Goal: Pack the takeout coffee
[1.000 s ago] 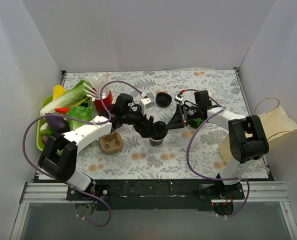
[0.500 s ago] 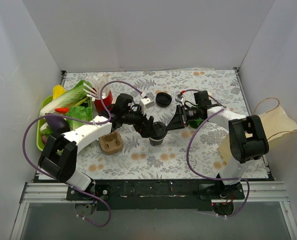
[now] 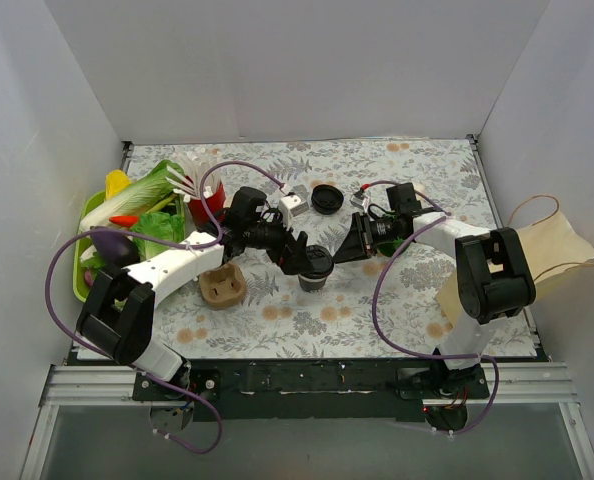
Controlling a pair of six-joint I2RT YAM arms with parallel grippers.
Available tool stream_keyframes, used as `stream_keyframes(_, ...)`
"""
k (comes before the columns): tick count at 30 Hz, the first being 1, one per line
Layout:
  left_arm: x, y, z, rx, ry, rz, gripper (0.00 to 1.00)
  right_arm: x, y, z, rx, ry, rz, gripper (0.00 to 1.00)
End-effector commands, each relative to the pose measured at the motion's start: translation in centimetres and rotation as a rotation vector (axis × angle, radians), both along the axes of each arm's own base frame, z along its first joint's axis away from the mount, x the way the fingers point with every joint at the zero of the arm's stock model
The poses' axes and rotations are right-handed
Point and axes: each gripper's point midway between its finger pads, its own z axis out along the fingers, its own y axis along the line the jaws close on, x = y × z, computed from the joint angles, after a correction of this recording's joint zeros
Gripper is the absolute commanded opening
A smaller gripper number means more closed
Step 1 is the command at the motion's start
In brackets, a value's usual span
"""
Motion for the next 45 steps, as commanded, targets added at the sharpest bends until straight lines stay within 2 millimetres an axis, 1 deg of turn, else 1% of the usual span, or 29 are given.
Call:
stream_keyframes(1, 0.5, -0.3, 1.4, -0.018, -0.045, 0.004, 0.92, 1.1, 0.1, 0.5, 0.002, -0.047, 0.001, 0.34)
stream_keyframes(4, 0.6, -0.1, 1.2, -0.008, -0.046, 0.014, 0.91, 1.2, 0.1, 0.5, 0.0, -0.054, 0.004, 0.34)
stream_keyframes(10, 0.7, 0.0, 1.4, -0.005, -0.059, 0.023, 0.91, 1.2, 0.3, 0.6, -0.014, -0.079, 0.013, 0.34)
stream_keyframes(15, 0.9, 0.1, 1.3, -0.001, -0.064, 0.035, 0.91, 1.4, 0.3, 1.0, -0.031, -0.14, 0.03, 0.34)
stream_keyframes(24, 0.9, 0.2, 0.8, 0.003, -0.054, 0.044, 0.9, 1.2, 0.3, 0.8, -0.081, -0.215, 0.049, 0.34)
stream_keyframes(28, 0.7, 0.3, 0.6, 0.007, -0.05, 0.045, 0.9, 1.0, 0.7, 1.5, -0.071, -0.252, 0.068, 0.34)
stream_keyframes(35, 0.1, 0.6, 0.4, 0.005, -0.041, 0.041, 0.9, 2.0, 1.0, 2.6, -0.064, -0.313, 0.071, 0.36)
stream_keyframes(42, 0.1, 0.8, 0.4, 0.009, -0.045, 0.048, 0.9, 3.1, 1.2, 2.4, -0.08, -0.326, 0.065, 0.39)
stream_keyframes(45, 0.1, 0.8, 0.6, 0.009, -0.047, 0.049, 0.89, 3.1, 1.4, 2.3, -0.085, -0.33, 0.073, 0.38)
